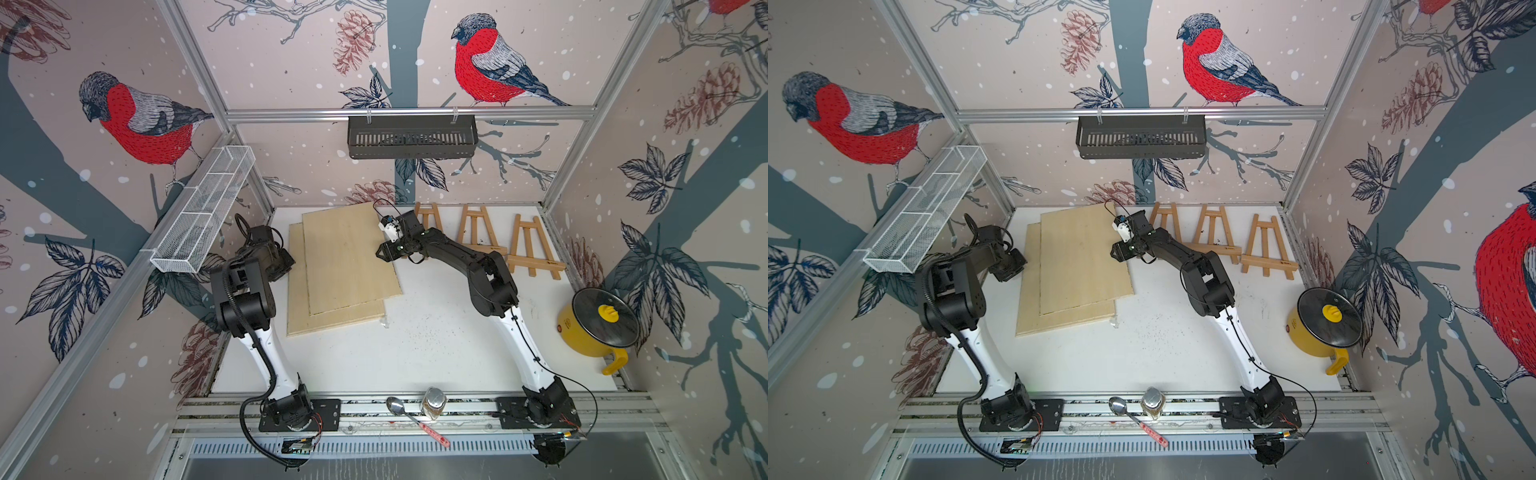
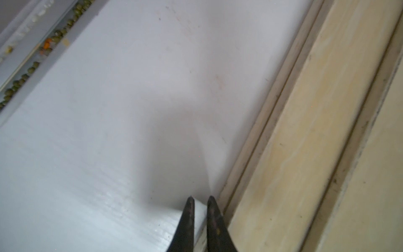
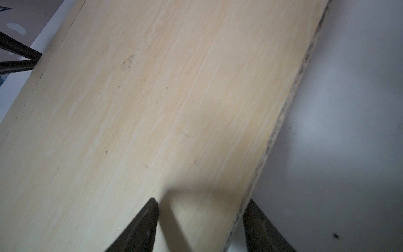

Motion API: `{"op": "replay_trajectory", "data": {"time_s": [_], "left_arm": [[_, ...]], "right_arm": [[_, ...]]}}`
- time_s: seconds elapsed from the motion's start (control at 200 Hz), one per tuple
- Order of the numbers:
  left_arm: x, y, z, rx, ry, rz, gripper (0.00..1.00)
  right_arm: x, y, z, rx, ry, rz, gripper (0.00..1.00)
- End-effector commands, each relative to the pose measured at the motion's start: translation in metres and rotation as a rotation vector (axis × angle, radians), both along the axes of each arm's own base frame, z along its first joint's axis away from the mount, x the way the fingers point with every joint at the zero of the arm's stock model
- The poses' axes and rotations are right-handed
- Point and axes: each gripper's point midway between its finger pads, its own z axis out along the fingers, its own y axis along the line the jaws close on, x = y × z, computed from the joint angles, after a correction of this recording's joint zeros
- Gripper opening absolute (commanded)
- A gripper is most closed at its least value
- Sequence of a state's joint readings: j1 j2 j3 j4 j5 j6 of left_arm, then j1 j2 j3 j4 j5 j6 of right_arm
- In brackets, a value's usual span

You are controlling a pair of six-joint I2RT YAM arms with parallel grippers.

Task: Disassemble the easel
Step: Adjust the drawing board.

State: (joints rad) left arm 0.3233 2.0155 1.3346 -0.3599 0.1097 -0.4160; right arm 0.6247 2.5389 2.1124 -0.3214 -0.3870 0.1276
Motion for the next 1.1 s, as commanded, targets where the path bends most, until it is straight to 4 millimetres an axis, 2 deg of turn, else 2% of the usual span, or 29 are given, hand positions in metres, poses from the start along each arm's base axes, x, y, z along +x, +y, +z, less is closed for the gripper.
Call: {"op": "replay_trajectory", "data": {"time_s": [0.0, 0.22, 0.56, 0.9, 1.096], "left_arm": [[-0.001, -0.024, 0.001, -0.101, -0.010, -0.040, 0.14], [0.004, -0.030, 0.002, -0.129, -0.035, -0.056, 0.14], [0.000, -0.034, 0.005, -0.130, -0.048, -0.071, 0.14], [-0.002, -0.036, 0.007, -0.137, -0.057, -0.078, 0.14], [-0.004, -0.038, 0.006, -0.146, -0.052, -0.082, 0.14]], "right_arm": [[0.000, 0.003, 0.009, 0.013, -0.016, 0.000, 0.62], [-0.002, 0.001, 0.008, 0.004, -0.013, -0.007, 0.62], [-0.008, 0.018, 0.007, 0.000, -0.032, 0.042, 0.62], [-0.019, 0.024, -0.005, -0.019, -0.015, 0.085, 0.62], [-0.020, 0.031, -0.003, -0.017, -0.026, 0.092, 0.63]]}}
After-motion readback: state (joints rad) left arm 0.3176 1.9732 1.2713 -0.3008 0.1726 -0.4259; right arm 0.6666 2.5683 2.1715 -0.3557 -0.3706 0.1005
